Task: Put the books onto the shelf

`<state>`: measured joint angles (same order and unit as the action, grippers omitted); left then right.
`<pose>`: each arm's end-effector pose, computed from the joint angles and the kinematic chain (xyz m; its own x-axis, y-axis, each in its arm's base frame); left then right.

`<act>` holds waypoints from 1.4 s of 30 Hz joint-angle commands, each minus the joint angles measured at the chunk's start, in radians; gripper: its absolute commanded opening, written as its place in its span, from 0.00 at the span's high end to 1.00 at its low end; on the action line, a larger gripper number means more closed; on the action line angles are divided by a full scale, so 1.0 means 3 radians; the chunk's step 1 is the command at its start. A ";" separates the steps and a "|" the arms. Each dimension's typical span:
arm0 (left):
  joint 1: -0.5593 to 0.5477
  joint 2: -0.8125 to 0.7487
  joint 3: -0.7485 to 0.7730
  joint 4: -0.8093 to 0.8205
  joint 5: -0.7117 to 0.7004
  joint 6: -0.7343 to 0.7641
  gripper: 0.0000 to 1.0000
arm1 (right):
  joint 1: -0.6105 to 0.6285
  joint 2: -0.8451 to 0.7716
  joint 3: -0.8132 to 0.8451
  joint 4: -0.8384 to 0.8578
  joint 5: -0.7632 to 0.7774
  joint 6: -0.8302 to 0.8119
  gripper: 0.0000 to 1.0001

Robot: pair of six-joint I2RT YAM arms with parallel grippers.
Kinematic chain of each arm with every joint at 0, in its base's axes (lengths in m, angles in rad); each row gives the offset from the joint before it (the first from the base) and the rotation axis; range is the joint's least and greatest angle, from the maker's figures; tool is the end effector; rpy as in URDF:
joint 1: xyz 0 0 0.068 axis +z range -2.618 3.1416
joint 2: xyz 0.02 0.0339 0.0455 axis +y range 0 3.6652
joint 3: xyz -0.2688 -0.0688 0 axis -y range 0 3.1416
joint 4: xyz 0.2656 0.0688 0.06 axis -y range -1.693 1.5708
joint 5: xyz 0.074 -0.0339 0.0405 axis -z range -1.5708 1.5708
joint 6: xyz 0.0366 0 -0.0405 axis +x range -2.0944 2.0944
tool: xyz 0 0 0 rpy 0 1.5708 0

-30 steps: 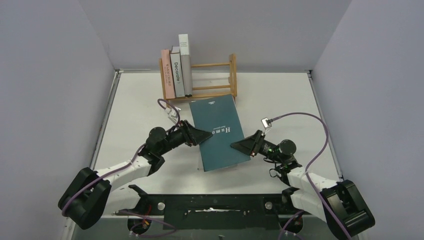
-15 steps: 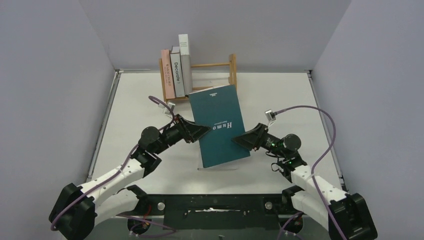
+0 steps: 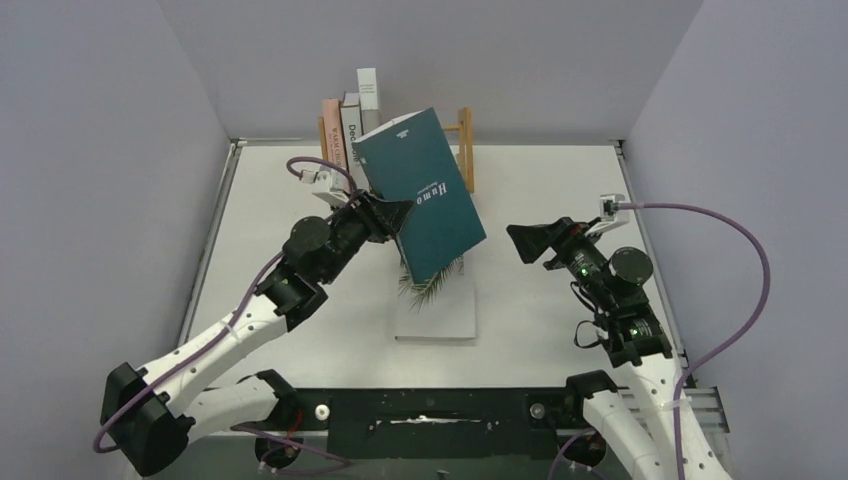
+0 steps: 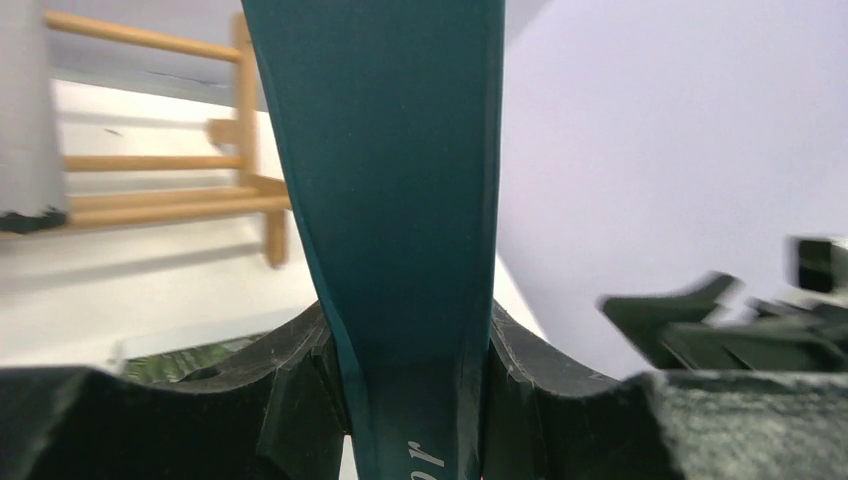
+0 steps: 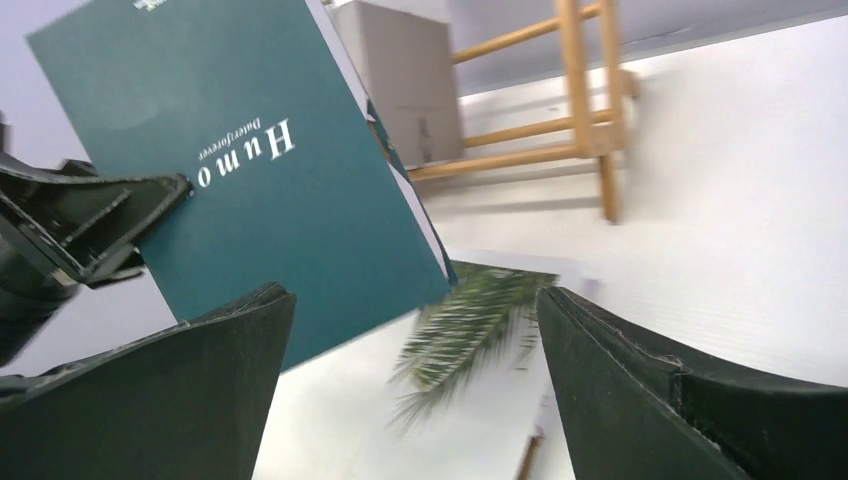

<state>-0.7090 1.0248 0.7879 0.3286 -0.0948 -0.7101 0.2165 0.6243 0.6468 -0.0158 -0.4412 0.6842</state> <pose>0.2016 -0.1684 0.3493 -0.3232 -0.5778 -0.7495 0.4825 0.5806 -0.6557 0.1658 0.0525 0.3373 -0.3813 0.5013 -0.7767 -0.4778 0.6124 0.6298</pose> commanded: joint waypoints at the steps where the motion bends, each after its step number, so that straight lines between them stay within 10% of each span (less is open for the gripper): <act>1: -0.0211 0.0392 0.0579 -0.0196 -0.0946 0.0615 0.87 | -0.0006 -0.0125 0.0215 -0.0682 0.0712 -0.0518 0.04; 16: -0.0461 0.1841 0.1525 0.0519 -0.2578 0.2050 0.87 | -0.0007 -0.0213 -0.0208 -0.0765 0.0601 -0.0662 0.03; 42: 0.0076 0.2839 0.2457 0.0554 -0.2356 0.2610 0.86 | -0.0006 -0.0141 -0.0415 -0.0561 0.0436 -0.0613 0.03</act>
<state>-0.7242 1.8519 1.4349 0.4667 -0.8375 0.0582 0.2165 0.5777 0.5247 -0.2531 -0.2977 0.5083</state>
